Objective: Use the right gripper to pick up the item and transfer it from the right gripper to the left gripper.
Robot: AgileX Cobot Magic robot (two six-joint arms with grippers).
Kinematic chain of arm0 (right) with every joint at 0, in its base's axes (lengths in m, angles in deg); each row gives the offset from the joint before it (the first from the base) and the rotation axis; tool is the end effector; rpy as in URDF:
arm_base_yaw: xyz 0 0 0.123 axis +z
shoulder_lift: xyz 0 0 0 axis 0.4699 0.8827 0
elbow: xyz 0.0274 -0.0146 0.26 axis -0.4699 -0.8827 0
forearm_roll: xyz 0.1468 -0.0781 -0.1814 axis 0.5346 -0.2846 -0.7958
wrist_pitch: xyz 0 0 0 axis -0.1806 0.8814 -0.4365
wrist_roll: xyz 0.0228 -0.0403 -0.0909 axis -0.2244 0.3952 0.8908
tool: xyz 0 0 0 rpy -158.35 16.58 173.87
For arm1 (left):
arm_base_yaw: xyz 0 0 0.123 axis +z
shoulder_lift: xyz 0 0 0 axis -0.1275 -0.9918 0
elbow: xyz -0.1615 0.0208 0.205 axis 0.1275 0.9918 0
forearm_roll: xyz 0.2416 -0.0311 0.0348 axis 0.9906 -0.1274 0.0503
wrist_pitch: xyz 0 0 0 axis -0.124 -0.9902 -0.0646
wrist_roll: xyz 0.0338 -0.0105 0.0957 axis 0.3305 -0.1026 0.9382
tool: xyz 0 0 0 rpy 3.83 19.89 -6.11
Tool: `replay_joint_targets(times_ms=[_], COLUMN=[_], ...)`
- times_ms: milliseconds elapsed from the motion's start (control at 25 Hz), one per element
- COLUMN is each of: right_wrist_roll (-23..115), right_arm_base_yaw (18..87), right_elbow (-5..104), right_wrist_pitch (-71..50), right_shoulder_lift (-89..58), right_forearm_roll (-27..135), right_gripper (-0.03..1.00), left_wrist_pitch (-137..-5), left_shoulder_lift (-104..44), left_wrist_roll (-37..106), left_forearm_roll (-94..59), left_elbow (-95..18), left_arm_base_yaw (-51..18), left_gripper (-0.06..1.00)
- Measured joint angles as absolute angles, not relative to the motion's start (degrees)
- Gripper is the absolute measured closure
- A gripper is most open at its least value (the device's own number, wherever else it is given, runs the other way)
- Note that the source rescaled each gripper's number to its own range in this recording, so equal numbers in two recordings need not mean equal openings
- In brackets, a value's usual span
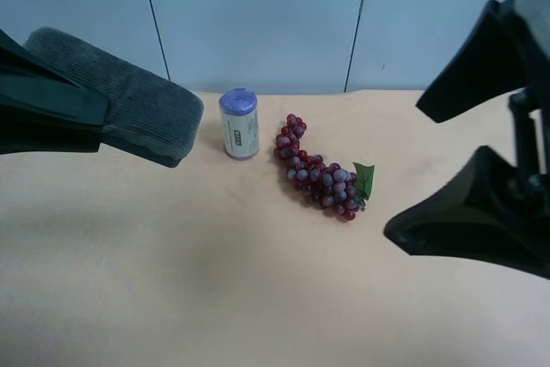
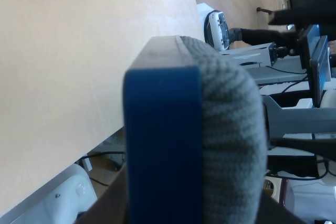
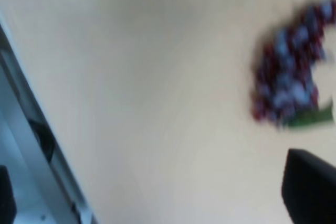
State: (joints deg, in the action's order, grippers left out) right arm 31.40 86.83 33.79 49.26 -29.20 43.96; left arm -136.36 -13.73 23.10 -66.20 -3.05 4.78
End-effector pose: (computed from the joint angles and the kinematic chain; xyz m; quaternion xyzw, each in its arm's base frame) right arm 0.1016 0.1609 0.3437 -0.5360 0.7999 0.0972 0.2519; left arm 0.1623 -0.0919 0.3013 0.0612 0.8569 -0.4777 0.1839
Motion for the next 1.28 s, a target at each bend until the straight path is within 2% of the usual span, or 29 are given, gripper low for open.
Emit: replay_joint_targets(times_ms=[160,440,760,920,1280], right_wrist_roll=[26.9,24.3,22.8,20.2,19.6], right_arm_base_yaw=[86.8,86.8,86.8,86.8,86.8], right_elbow=[31.3,16.5,2.9,-1.1,-1.6], right_wrist_pitch=[49.4,49.9,42.2,41.6,41.7], right_shoulder_lift=[-34.3,-48.2,-62.5,-68.1,-74.9], right_forearm_roll=[42.9,42.7,42.7,42.7,42.3], right_gripper=[-0.03,-0.03,-0.03,-0.03,-0.03], left_wrist_pitch=[-136.4,-136.4,-136.4,-136.4,-136.4], left_shoulder_lift=[-13.7,-13.7,-13.7,-13.7,-13.7], left_wrist_roll=[23.1,23.1,23.1,23.1,23.1], left_forearm_roll=[-66.2,-66.2,-66.3,-66.4,-66.4], left_elbow=[-3.1,-3.1,-3.1,-3.1,-3.1], left_arm_base_yaw=[4.8,4.8,4.8,4.8,4.8], left_gripper=[0.94,0.94,0.94,0.94,0.94])
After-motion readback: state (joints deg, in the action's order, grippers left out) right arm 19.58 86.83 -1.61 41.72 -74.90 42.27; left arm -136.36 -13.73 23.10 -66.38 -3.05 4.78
